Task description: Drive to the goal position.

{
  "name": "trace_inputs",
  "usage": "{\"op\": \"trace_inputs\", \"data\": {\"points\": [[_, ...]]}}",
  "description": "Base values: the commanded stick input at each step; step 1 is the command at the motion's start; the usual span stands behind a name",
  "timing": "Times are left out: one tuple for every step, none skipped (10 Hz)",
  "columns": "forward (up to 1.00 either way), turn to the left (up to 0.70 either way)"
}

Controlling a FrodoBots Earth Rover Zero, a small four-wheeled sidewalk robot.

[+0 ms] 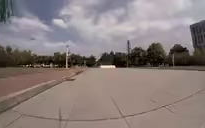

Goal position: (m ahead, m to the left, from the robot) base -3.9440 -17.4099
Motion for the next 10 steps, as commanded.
{"op": "trace_inputs", "data": {"points": [[1.00,0.02],[1.00,0.02],[1.00,0.02],[1.00,0.02],[1.00,0.02],[1.00,0.02],[1.00,0.02],[1.00,0.02],[1.00,0.02],[1.00,0.02]]}}
